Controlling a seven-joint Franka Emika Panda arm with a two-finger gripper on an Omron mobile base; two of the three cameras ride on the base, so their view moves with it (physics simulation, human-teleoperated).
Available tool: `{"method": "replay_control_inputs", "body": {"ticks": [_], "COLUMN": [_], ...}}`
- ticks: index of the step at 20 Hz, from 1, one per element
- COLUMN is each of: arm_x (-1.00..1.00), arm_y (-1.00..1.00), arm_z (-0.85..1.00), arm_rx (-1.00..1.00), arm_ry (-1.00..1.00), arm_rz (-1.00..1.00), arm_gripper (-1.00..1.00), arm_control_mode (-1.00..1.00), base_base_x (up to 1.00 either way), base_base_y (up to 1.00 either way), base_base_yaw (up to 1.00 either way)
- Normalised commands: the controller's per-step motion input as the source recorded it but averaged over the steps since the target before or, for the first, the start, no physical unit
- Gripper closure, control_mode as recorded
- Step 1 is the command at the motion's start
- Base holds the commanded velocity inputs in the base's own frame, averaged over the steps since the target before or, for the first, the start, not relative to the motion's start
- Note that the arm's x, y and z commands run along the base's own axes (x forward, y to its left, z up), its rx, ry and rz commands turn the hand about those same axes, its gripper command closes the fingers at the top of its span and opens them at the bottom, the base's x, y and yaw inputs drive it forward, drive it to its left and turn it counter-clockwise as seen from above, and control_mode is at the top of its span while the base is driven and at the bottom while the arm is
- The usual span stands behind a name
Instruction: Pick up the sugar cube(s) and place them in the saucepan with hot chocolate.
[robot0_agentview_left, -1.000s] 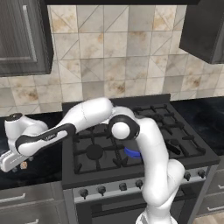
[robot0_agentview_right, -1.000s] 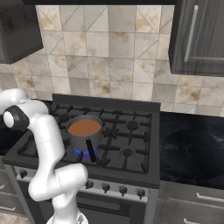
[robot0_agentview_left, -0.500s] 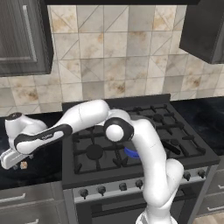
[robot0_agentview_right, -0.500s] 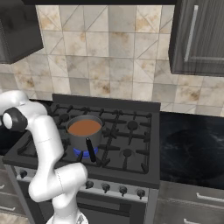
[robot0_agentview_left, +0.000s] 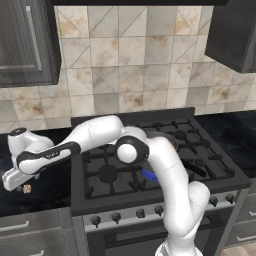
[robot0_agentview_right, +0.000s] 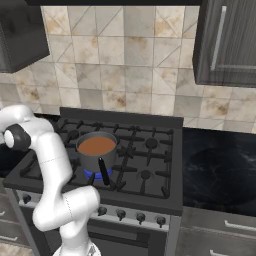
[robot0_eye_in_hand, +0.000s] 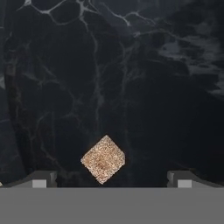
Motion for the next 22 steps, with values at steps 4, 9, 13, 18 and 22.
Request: {"method": "replay_control_inputs", "body": {"ticks": [4,9,13,18,22], "arm_x": [0.1,0.02,0.0,0.0,0.0], "arm_y": [0.04,0.11,0.14,0.02,0.01], "arm_z": [-0.22,-0.12,-0.12,-0.09,-0.12], "arm_rx": [0.0,0.0,0.0,0.0,0.0], "arm_ry": [0.01,0.02,0.01,0.0,0.0], "arm_rz": [0.0,0.0,0.0,0.0,0.0], "arm_gripper": [-1.0,-1.0,-1.0,-1.0,-1.0], "arm_control_mode": [-1.0,-1.0,-1.0,-1.0,-1.0], "base_base_x": [0.0,0.0,0.0,0.0,0.0], "base_base_y": [0.0,0.0,0.0,0.0,0.0], "base_base_yaw": [0.0,0.0,0.0,0.0,0.0]}}
